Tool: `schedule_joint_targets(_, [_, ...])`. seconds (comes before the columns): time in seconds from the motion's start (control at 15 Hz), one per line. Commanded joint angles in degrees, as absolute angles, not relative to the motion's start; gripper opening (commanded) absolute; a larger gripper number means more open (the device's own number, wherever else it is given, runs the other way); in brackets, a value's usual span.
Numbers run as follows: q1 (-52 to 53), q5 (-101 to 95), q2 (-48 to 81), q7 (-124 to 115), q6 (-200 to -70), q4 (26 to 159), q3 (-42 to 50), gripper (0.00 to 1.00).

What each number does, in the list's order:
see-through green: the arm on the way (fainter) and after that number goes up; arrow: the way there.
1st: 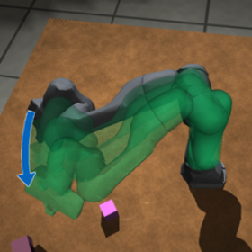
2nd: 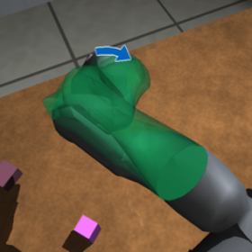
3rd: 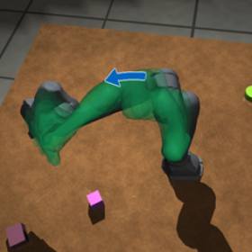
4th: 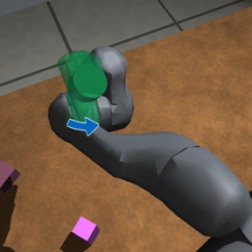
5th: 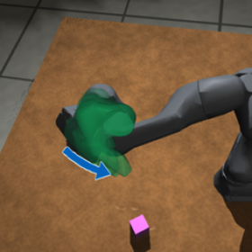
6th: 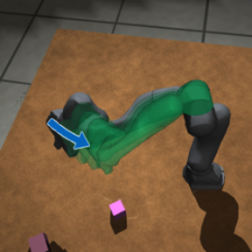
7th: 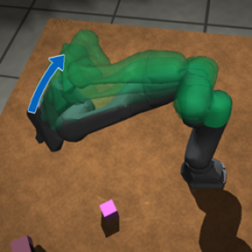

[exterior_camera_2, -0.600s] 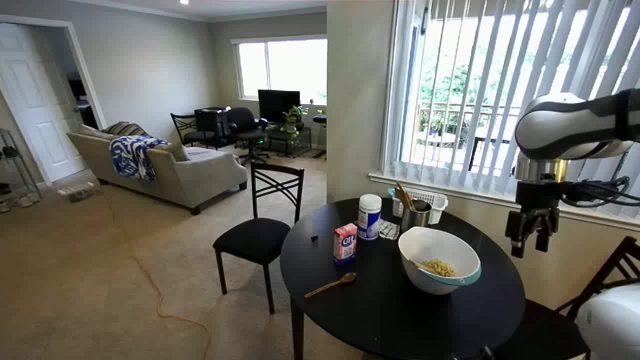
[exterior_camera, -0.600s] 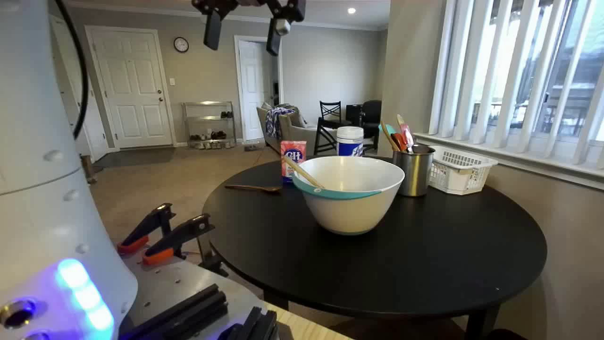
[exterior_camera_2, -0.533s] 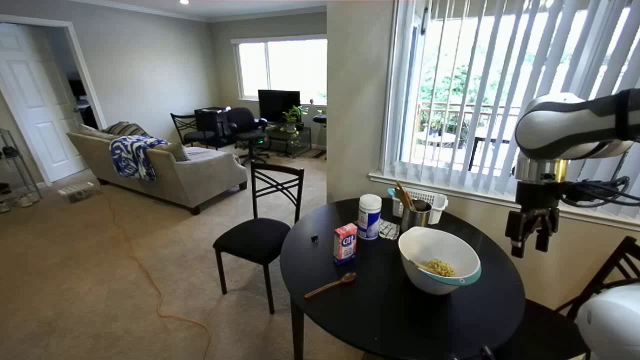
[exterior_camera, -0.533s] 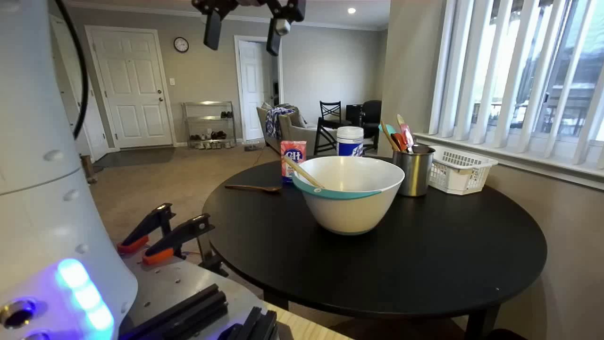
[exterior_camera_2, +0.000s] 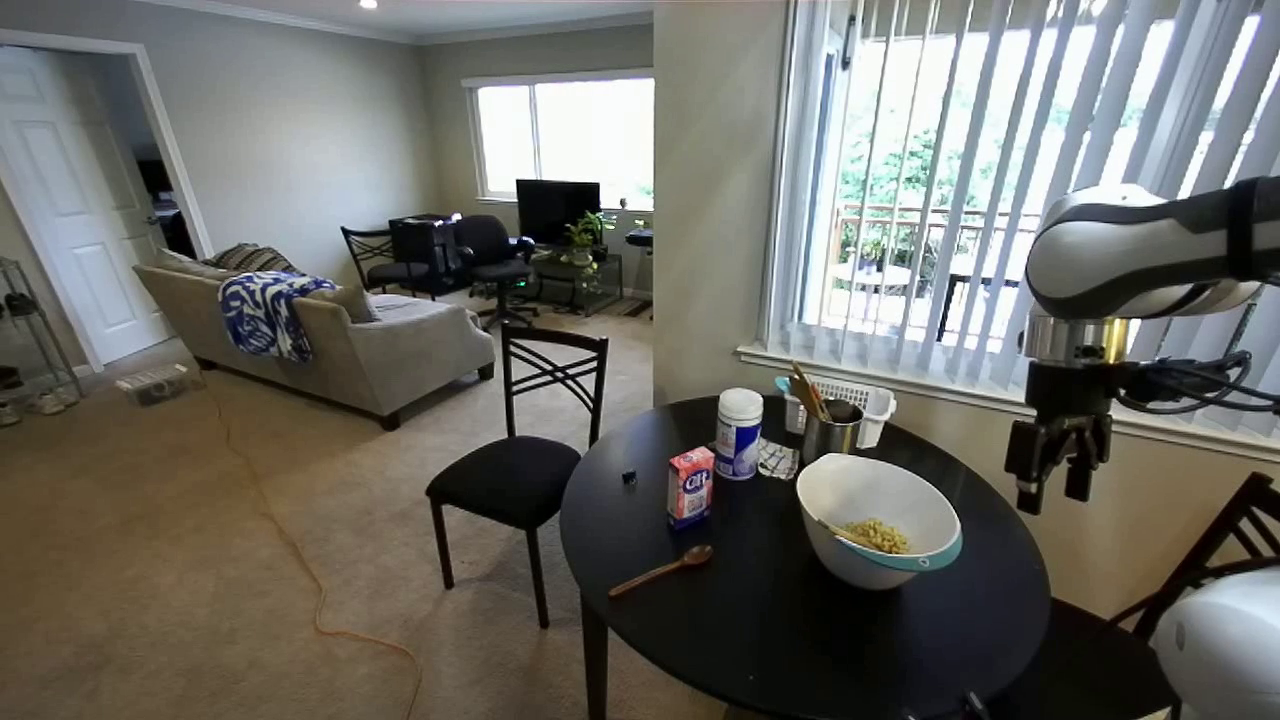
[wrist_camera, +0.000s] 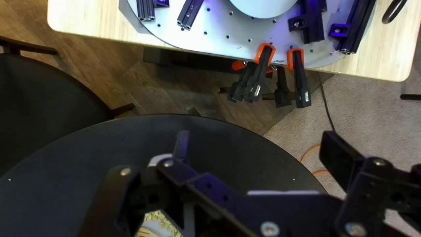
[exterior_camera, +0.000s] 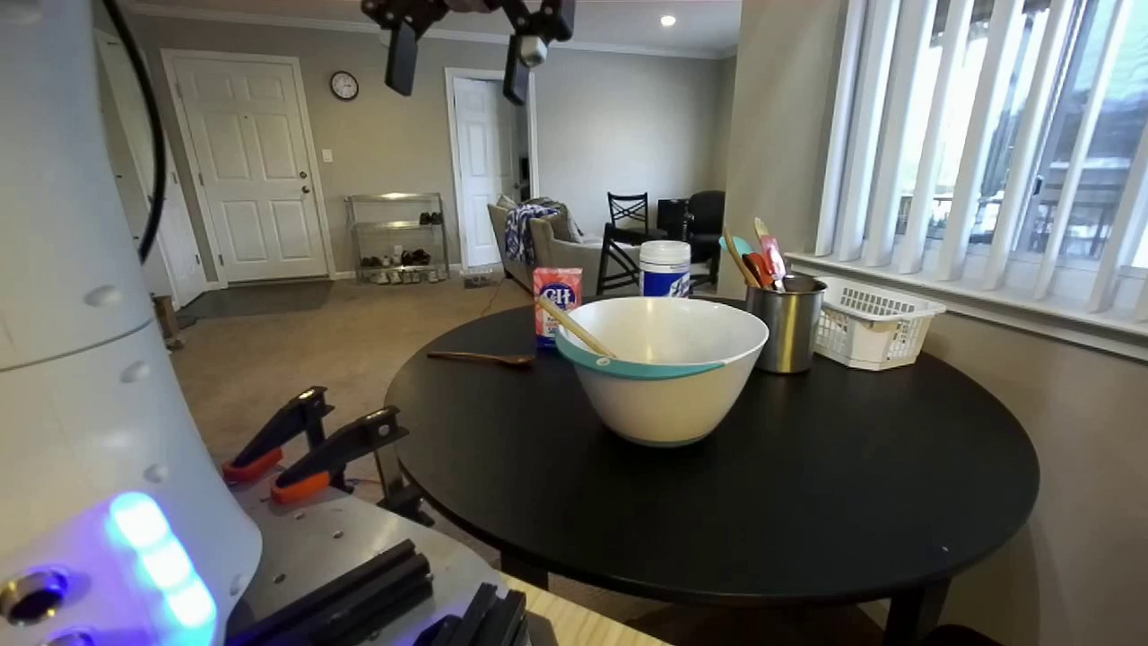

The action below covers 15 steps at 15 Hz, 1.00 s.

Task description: Use the wooden fork to stir in the bowl

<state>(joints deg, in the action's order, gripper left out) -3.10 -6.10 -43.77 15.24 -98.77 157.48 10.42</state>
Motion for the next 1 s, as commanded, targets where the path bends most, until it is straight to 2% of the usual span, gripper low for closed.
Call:
schedule_joint_targets(0.0, [1.18, -3.84, -43.88, 7.22, -103.4, 157.24, 1.46, 1.0])
schedule_joint_targets(0.33, [7.25, -3.06, -39.8, -8.09, -114.44, 156.11, -12.61, 1.0])
schedule_joint_targets(0.6, [6.18, -9.87, -32.23, -18.94, -128.74, 155.93, -22.43, 1.0])
schedule_joint_targets(0.93, [1.62, -22.87, -16.94, -16.75, -138.46, 152.72, -22.68, 1.0])
